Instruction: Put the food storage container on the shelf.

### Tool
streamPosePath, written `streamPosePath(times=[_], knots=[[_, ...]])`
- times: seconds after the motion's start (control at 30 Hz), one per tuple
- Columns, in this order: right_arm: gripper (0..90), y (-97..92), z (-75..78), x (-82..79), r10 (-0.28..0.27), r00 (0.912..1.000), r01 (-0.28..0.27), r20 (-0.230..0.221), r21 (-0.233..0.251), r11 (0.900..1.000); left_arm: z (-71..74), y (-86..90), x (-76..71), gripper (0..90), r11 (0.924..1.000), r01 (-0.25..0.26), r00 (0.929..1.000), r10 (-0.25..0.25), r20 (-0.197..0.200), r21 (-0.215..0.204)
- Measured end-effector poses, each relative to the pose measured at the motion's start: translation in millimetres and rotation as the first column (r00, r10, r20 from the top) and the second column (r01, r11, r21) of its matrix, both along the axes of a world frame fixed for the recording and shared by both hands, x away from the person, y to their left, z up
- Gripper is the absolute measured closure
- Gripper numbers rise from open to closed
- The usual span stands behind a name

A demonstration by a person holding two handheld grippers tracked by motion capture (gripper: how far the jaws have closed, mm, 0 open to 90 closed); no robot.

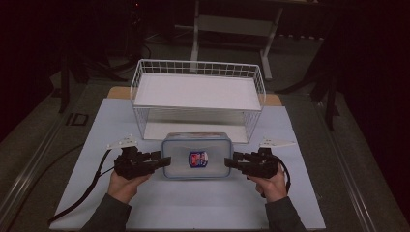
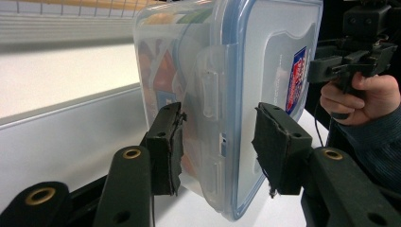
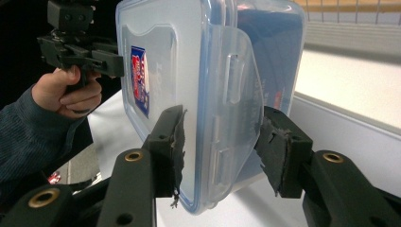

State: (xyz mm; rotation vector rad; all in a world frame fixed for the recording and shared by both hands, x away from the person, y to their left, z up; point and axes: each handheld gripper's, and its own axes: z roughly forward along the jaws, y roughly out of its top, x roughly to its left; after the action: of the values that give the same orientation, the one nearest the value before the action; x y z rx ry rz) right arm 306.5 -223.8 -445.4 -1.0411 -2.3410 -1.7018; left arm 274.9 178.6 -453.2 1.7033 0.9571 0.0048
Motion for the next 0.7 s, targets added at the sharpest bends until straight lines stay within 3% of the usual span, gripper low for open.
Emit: streamPosePath(times=[0.7], knots=[[53.5,-1.1,22.3,-4.7,-0.003,0.9982,0.001,0.06,0.031,0.9995,24.4,0.6,-5.4,53.3,1.0,-0.004,0.9976,0.004,0.07,0.004]])
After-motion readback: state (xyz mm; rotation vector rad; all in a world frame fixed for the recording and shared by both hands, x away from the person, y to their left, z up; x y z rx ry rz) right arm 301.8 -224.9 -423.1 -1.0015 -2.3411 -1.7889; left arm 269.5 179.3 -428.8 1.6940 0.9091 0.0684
